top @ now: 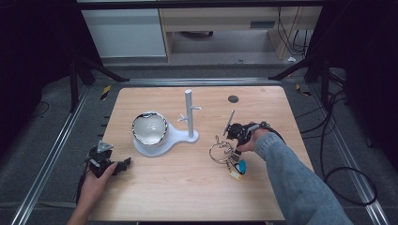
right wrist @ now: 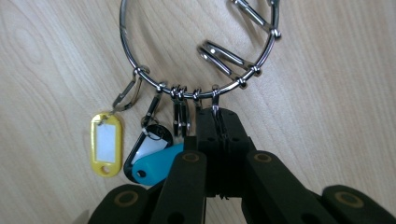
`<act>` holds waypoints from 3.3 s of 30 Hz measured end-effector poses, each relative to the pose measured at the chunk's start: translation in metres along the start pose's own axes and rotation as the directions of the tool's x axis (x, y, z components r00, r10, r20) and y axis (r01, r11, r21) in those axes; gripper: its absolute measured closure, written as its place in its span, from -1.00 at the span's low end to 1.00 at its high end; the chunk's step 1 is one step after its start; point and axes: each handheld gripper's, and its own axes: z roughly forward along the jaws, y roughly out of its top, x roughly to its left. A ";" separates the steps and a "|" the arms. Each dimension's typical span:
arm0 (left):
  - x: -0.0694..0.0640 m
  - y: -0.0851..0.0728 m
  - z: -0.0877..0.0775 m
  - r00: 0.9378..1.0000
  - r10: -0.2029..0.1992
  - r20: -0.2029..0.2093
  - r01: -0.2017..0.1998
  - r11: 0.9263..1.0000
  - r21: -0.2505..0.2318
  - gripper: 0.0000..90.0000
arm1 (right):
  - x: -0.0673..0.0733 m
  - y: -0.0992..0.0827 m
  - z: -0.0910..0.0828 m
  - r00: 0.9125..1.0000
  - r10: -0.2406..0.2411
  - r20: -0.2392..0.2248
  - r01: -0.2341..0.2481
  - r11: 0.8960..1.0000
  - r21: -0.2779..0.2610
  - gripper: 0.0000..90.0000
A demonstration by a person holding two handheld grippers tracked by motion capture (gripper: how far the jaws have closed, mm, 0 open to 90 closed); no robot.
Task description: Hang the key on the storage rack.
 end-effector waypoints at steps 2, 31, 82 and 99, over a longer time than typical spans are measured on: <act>0.000 0.000 0.000 1.000 0.000 0.000 0.000 1.000 0.000 -1.00 | 0.000 0.001 -0.006 1.000 0.003 -0.007 -0.003 1.000 -0.006 0.97; 0.000 0.000 0.000 1.000 -0.001 -0.001 0.001 1.000 -0.002 -1.00 | -0.001 0.004 -0.095 1.000 -0.001 0.013 0.002 0.995 -0.102 0.98; 0.000 0.000 0.000 1.000 0.000 -0.001 0.000 1.000 -0.002 -1.00 | 0.007 0.056 -0.174 0.995 -0.036 0.092 0.053 0.981 -0.188 0.98; 0.000 0.000 0.000 1.000 0.000 -0.001 0.000 1.000 -0.002 -1.00 | 0.012 0.082 -0.182 0.993 -0.065 0.098 0.083 0.977 -0.195 0.98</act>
